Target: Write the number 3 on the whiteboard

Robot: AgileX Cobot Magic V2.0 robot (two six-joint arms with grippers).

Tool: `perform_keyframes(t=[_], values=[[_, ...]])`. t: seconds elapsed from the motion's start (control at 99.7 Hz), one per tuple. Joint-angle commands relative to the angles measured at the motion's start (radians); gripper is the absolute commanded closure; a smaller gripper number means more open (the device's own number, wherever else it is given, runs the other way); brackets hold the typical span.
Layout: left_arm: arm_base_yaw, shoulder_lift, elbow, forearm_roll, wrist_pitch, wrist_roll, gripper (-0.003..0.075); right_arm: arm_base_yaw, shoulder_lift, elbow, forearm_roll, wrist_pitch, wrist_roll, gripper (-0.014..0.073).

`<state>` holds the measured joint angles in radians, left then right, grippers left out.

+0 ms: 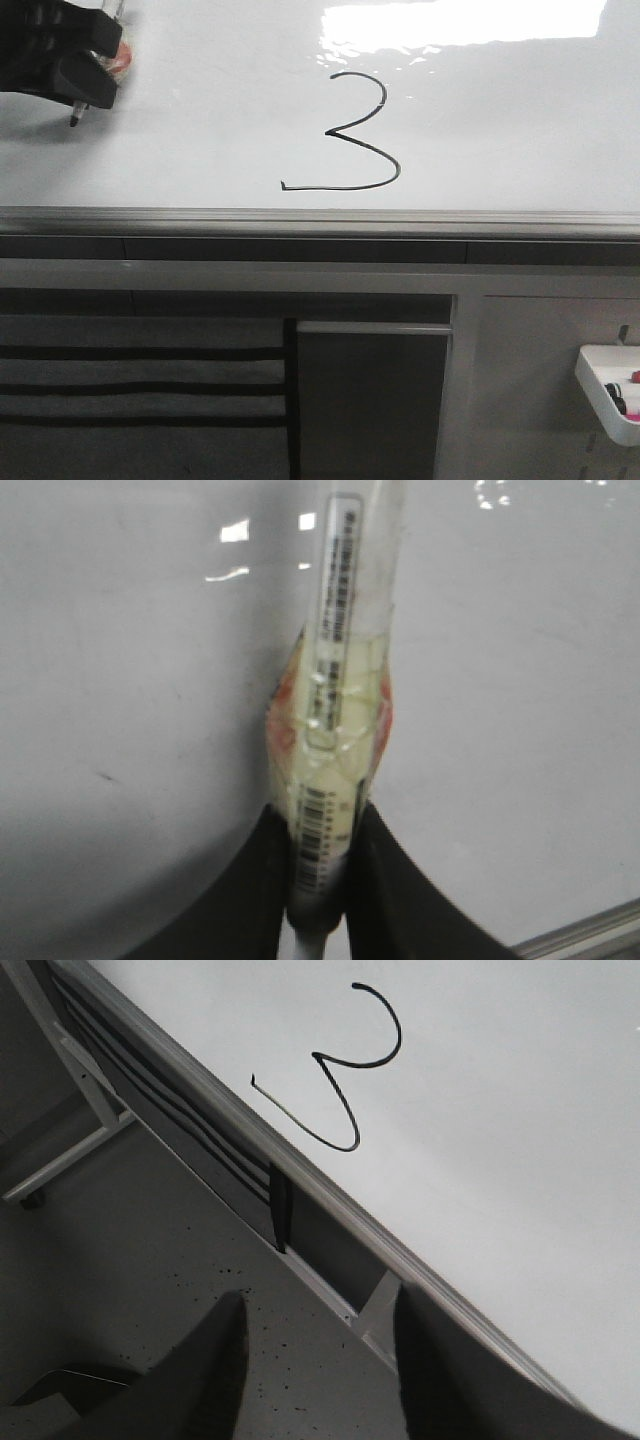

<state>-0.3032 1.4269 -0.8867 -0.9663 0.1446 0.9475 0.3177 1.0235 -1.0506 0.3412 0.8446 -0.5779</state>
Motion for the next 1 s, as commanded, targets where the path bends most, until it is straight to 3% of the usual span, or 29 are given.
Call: perform_keyframes(t=[0.0, 0.441, 0.512, 0.682, 0.823, 0.933, 0.943, 0.993], values=[[0.001, -0.013, -0.025, -0.037, -0.071, -0.012, 0.0701, -0.007, -0.019, -0.013, 0.012, -0.078, 0.002, 0.0293], [0.005, 0.023, -0.025, -0.063, -0.068, -0.012, 0.0681, -0.007, -0.017, -0.014, 0.010, -0.113, 0.002, 0.0293], [0.005, 0.023, -0.025, -0.063, -0.068, -0.012, 0.0621, -0.007, -0.017, -0.014, 0.010, -0.113, 0.002, 0.0293], [0.005, 0.017, -0.025, -0.063, -0.066, -0.012, 0.0393, -0.007, -0.020, -0.014, -0.001, -0.115, 0.002, 0.0293], [0.005, -0.062, -0.025, 0.010, -0.027, -0.012, 0.0374, -0.007, -0.052, -0.014, -0.082, -0.047, 0.008, 0.0293], [0.007, -0.188, -0.025, 0.101, 0.021, -0.012, 0.0374, -0.007, -0.102, -0.014, -0.151, 0.019, 0.100, 0.0296], [0.015, -0.284, -0.025, 0.179, 0.094, -0.012, 0.0374, -0.007, -0.146, -0.014, -0.228, 0.055, 0.238, 0.0308], [0.029, -0.363, -0.025, 0.225, 0.155, -0.013, 0.0374, -0.007, -0.178, -0.014, -0.317, 0.083, 0.364, 0.0327]])
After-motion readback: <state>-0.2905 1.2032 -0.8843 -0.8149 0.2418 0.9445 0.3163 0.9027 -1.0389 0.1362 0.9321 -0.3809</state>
